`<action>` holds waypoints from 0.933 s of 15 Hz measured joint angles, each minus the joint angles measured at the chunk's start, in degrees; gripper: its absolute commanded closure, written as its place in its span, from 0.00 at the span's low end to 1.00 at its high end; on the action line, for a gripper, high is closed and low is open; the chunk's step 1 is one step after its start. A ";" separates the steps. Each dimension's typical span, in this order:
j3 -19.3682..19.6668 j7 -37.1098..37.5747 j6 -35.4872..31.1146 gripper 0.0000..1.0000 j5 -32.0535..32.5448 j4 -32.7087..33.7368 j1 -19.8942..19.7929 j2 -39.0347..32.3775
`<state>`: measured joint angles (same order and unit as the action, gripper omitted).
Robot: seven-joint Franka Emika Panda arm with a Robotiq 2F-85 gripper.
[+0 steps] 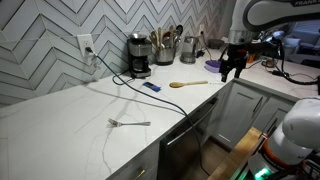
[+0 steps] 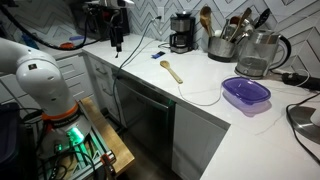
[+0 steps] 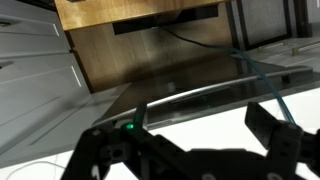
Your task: Move the silver fork to the right
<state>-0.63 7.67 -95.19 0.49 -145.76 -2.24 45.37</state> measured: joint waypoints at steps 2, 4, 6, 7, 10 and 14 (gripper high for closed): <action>0.00 0.00 0.00 0.00 0.00 0.00 0.00 0.00; 0.00 0.00 0.00 0.00 0.00 0.00 0.00 0.00; 0.00 0.00 0.00 0.00 0.00 0.00 0.00 0.00; -0.22 -0.07 -0.05 0.00 0.00 0.01 0.05 -0.01; -3.80 -1.12 -0.25 0.00 -0.05 0.24 2.03 -0.62; -12.25 -1.34 -1.75 0.00 -2.91 0.91 9.78 -3.62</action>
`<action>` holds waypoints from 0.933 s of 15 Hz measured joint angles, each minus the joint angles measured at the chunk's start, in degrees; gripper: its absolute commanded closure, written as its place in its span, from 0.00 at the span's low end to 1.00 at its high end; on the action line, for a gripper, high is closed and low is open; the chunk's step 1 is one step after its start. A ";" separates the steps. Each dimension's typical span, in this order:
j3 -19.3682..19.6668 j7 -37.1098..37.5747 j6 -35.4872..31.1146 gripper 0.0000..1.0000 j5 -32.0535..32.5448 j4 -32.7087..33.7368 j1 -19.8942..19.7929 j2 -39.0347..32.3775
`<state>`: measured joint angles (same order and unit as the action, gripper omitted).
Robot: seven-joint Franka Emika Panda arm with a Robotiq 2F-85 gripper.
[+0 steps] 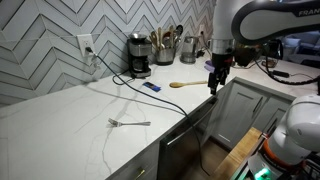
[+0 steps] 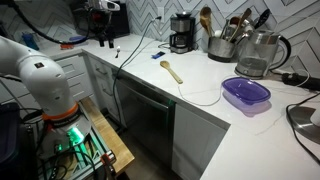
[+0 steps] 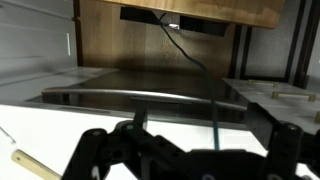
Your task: Move the silver fork to the right
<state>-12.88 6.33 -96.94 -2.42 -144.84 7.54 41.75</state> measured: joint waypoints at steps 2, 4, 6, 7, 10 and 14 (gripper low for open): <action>-3.53 -0.13 -2.31 0.00 -1.04 1.00 3.89 -2.52; -6.00 -1.17 -6.05 0.00 -1.15 2.42 7.07 -5.78; -7.21 -3.33 -10.31 0.00 -1.15 4.02 9.41 -9.38; -7.45 -4.84 -12.65 0.00 -1.06 4.85 10.30 -11.25; -7.27 -10.91 -19.33 0.00 -1.15 7.50 12.15 -17.21; -6.62 -13.60 -20.90 0.00 -1.10 9.54 12.72 -21.13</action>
<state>-19.50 -7.27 -117.84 -3.52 -135.31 20.26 20.62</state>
